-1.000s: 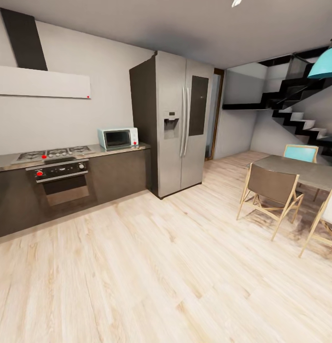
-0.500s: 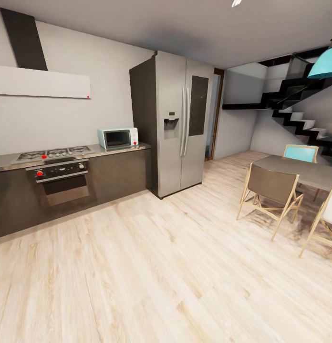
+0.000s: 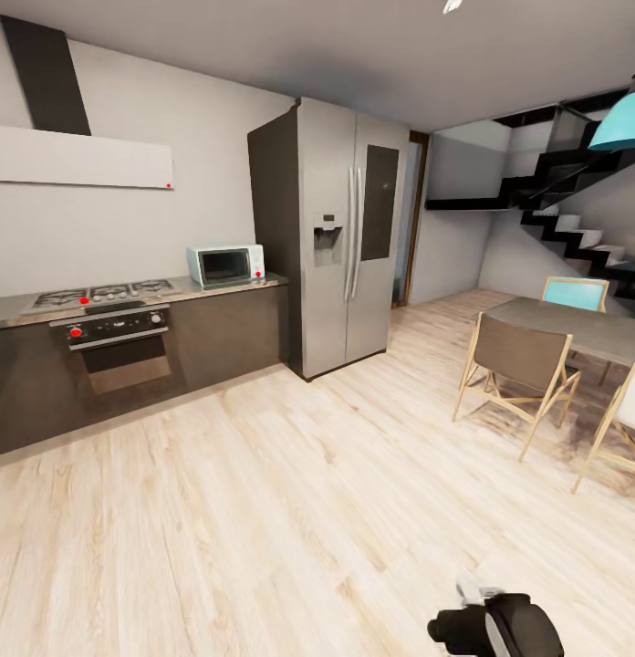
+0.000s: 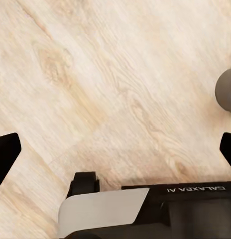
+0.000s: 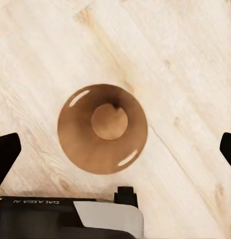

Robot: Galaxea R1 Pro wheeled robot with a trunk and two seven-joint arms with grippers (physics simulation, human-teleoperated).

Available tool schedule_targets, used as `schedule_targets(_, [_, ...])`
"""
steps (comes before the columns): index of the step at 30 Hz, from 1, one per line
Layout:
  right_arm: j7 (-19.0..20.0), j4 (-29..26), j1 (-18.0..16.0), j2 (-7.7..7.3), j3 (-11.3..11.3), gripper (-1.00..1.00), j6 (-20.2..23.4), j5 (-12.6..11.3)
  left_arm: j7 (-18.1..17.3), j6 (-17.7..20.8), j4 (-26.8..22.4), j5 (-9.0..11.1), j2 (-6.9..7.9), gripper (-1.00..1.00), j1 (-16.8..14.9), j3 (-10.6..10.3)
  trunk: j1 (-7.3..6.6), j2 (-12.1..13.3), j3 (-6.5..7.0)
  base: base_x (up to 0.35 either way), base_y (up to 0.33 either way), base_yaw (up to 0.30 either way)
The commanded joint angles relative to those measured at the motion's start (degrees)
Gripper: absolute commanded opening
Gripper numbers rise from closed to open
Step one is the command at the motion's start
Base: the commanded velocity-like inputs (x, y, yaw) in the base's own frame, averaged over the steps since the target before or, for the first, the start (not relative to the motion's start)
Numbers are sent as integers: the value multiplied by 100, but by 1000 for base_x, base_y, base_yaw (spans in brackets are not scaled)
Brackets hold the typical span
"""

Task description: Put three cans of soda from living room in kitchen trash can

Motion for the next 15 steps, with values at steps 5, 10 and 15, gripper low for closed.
schedule_targets(5, [-1,-236,-82,-167,-99,100,6,16,-42,503,-815,240,-2,100,-10,-7,0,0,0,0,0,0])
schedule_targets(10, [-3,-127,-250,-321,-123,100,6,8,-51,568,-962,527,18,100,-12,-29,0,0,0,0,0,0])
schedule_targets(15, [-24,778,-578,-369,-129,100,6,6,-34,289,-722,594,41,100,-43,-20,0,0,0,0,0,0])
